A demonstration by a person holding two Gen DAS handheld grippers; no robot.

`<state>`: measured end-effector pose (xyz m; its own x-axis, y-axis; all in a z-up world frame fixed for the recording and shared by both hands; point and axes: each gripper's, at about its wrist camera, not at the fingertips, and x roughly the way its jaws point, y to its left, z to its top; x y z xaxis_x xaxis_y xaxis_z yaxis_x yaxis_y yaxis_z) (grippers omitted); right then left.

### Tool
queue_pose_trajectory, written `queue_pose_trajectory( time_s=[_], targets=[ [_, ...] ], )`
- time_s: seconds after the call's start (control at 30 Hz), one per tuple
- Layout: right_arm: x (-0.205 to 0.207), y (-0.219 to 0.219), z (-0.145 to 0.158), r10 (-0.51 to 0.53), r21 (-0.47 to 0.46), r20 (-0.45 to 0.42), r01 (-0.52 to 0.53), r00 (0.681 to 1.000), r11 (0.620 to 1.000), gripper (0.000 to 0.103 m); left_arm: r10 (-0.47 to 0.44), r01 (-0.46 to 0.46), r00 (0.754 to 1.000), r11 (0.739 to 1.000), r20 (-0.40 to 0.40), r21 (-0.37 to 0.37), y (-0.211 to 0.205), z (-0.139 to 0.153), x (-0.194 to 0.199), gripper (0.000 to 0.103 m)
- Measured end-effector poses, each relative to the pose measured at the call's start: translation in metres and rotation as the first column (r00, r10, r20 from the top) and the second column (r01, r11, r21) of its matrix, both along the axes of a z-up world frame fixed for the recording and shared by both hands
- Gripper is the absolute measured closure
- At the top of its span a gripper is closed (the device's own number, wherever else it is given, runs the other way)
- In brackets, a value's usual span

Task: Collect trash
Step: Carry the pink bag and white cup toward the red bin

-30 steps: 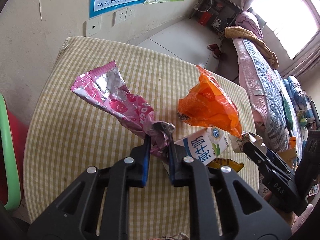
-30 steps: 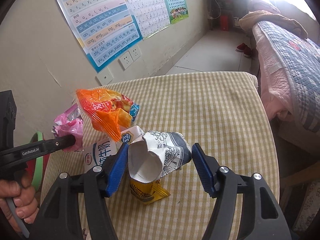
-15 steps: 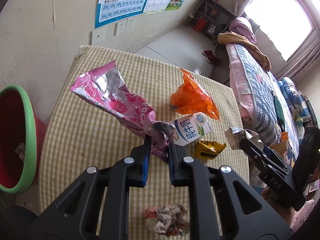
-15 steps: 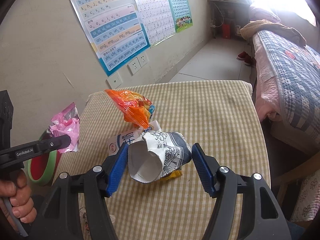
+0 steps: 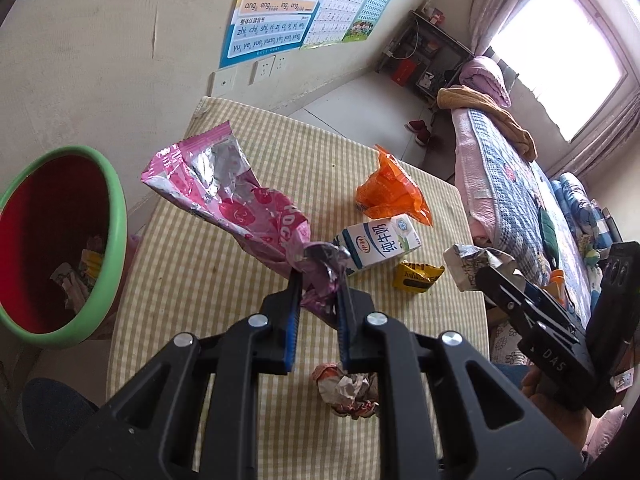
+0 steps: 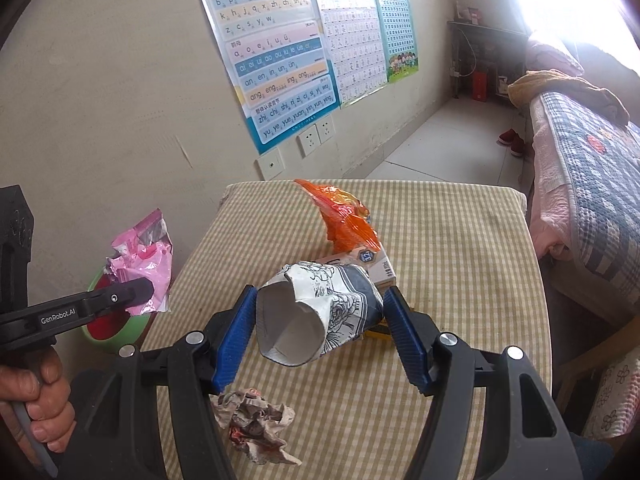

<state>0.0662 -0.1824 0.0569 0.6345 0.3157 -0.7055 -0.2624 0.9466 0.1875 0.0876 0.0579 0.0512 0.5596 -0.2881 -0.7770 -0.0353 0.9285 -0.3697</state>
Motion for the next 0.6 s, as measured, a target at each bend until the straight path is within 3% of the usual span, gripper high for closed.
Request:
queue_pose_trajectory(
  time_s=[0.6],
  targets=[
    [-0.015,0.107,0.03,0.207,-0.07,0.057,-0.203,0.977,0.977,0.04,0.178,-0.173,0.983,0.982,0.056,-0.082,0.097,0.01,-0.046,0.088]
  ],
)
